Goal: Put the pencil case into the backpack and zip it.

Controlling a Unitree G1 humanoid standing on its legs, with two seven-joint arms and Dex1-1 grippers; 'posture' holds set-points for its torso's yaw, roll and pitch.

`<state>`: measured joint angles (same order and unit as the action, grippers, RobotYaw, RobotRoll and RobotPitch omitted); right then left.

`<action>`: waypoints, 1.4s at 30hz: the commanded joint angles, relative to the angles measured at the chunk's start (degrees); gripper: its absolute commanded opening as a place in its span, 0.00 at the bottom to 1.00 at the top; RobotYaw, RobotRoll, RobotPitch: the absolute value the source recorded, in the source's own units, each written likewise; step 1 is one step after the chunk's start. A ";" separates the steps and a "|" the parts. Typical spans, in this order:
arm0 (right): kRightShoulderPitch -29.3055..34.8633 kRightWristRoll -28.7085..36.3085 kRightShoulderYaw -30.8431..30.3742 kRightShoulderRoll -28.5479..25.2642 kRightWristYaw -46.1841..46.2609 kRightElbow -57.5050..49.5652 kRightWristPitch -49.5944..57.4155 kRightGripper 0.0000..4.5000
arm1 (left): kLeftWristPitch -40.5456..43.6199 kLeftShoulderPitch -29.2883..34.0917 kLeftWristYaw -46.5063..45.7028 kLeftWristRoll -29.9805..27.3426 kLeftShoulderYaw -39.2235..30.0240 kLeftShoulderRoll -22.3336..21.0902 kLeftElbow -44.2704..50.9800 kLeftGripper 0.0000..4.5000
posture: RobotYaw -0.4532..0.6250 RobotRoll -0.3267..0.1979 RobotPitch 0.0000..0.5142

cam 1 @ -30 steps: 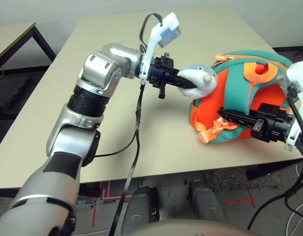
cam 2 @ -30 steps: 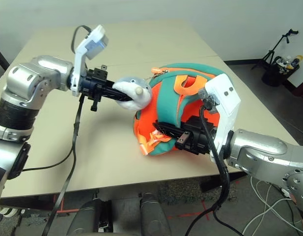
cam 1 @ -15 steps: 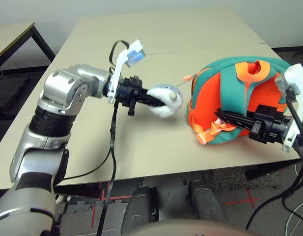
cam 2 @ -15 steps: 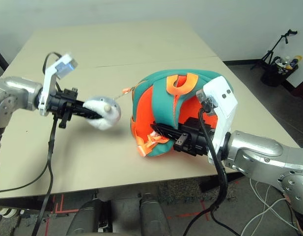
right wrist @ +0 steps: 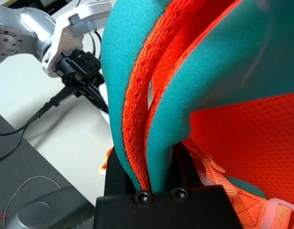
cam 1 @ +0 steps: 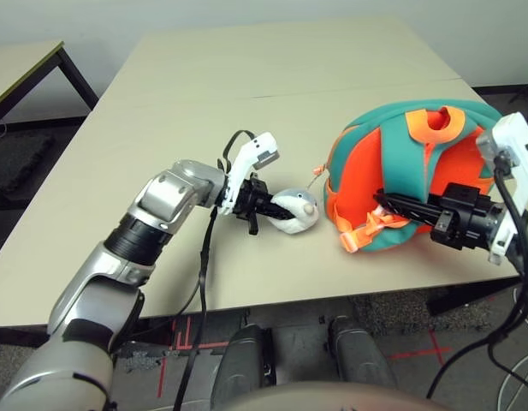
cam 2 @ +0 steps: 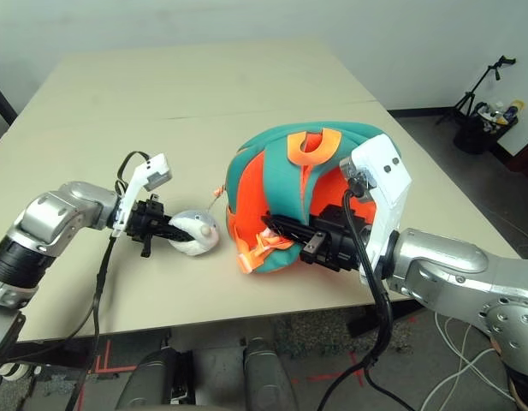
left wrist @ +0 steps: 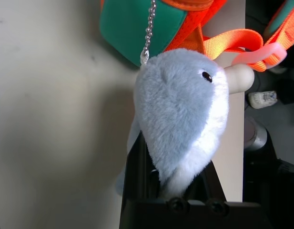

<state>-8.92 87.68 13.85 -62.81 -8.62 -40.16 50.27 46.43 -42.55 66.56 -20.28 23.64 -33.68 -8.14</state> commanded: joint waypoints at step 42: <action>31.91 3.61 50.37 -14.90 -1.81 23.66 32.98 0.99 | 15.23 15.03 -25.06 -8.44 -39.33 -12.95 5.70 1.00 | 0.29 0.62 0.12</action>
<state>23.30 98.03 64.40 -78.54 -8.72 -17.98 83.83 65.41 -27.04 46.96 -32.08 -13.40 -47.56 1.51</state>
